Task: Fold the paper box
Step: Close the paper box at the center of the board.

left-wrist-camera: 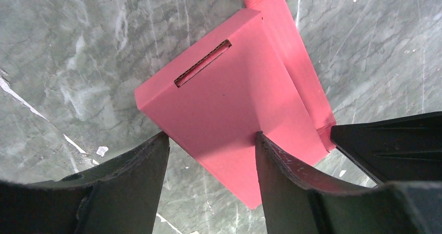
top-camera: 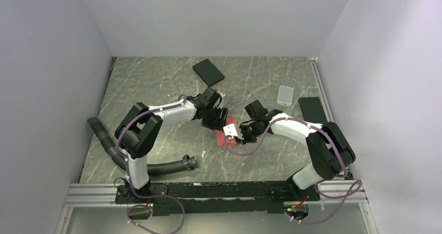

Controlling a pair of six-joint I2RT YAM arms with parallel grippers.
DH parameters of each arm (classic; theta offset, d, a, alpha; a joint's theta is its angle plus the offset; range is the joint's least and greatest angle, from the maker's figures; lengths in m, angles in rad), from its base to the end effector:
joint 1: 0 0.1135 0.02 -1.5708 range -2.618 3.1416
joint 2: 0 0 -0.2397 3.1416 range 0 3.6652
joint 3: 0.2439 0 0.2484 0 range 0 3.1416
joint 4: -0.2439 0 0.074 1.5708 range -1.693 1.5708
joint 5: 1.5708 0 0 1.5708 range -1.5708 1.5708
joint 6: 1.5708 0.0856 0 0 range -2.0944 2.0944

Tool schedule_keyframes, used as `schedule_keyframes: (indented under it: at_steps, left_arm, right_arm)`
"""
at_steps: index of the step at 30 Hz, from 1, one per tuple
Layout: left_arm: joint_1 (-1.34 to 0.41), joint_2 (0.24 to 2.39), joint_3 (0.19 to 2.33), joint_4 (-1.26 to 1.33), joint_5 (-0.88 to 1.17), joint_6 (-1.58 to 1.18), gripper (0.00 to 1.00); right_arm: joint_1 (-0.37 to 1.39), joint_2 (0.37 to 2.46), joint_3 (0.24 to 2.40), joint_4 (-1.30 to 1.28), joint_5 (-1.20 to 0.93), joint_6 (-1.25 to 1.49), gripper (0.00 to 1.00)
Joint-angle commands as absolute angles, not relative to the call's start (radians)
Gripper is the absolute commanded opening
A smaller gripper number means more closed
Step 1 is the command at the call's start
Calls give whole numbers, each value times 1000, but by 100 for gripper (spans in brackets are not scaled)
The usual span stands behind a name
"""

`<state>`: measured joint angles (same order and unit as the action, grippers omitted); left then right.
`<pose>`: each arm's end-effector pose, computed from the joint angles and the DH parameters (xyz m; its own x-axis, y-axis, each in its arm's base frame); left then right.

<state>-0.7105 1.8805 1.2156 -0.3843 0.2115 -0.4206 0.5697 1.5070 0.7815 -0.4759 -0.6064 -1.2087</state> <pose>0.2902 -0.2734 0.1036 -0.8927 0.2414 -0.3805 0.3861 0.8452 -0.3696 0.2069 0.1905 0.1031 0.2983 -0.7215 -0.6249 -0.9527 -0.2646 -0.1494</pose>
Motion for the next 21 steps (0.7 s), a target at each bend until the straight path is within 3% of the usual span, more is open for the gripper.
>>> schedule_keyframes:
  at_steps: [1, 21]
  left_arm:
    - [-721, 1891, 1176, -486, 116, -333, 65]
    - [-720, 1845, 1135, -463, 92, -300, 66]
  right_arm:
    - [571, 1513, 862, -593, -722, -1238, 0]
    - [670, 1561, 892, -621, -680, -1093, 0]
